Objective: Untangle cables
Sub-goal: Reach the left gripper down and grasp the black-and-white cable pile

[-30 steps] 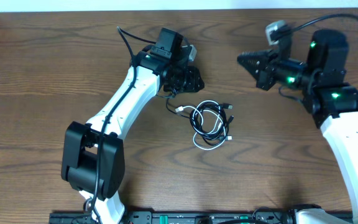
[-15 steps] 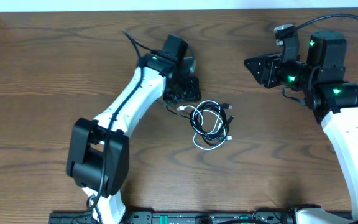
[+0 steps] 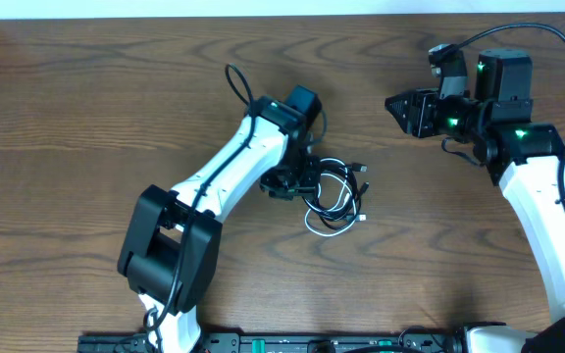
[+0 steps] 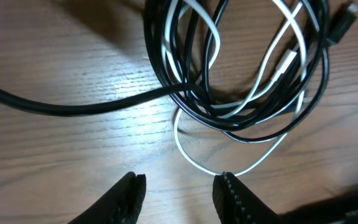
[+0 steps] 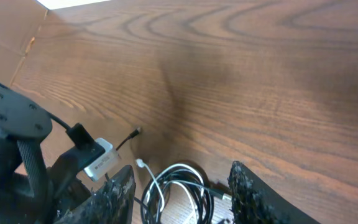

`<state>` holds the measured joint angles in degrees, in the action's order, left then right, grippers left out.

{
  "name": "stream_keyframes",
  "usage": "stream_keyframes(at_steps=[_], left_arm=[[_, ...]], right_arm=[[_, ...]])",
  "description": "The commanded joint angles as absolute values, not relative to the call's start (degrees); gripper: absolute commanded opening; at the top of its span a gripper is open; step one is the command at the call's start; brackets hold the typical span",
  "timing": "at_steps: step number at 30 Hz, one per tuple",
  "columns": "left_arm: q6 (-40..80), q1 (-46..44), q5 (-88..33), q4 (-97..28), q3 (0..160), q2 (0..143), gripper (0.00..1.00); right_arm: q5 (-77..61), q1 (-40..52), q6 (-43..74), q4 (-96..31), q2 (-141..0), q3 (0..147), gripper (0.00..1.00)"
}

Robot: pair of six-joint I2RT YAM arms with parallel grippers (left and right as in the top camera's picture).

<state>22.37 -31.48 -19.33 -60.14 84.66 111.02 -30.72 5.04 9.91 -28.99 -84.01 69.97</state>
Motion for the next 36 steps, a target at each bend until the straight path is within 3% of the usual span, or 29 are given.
stream_keyframes(at_steps=[1,9,27,36], left_arm=[[28.8,-33.3,-18.3,-57.1,80.6,111.6,0.40],[40.5,-33.8,-18.2,-40.9,71.9,111.6,0.41],[48.4,-33.9,-10.5,-34.3,69.0,111.7,0.39],[48.8,-33.9,-10.4,-32.4,68.7,112.1,0.19]], right_arm=[[-30.3,4.8,9.8,-29.1,-84.1,70.4,0.46],[-30.1,4.8,9.6,-29.1,-84.1,70.4,0.48],[-30.1,4.9,9.6,-29.0,-84.1,70.4,0.50],[-30.1,4.9,9.6,-28.9,-84.1,70.4,0.51]])
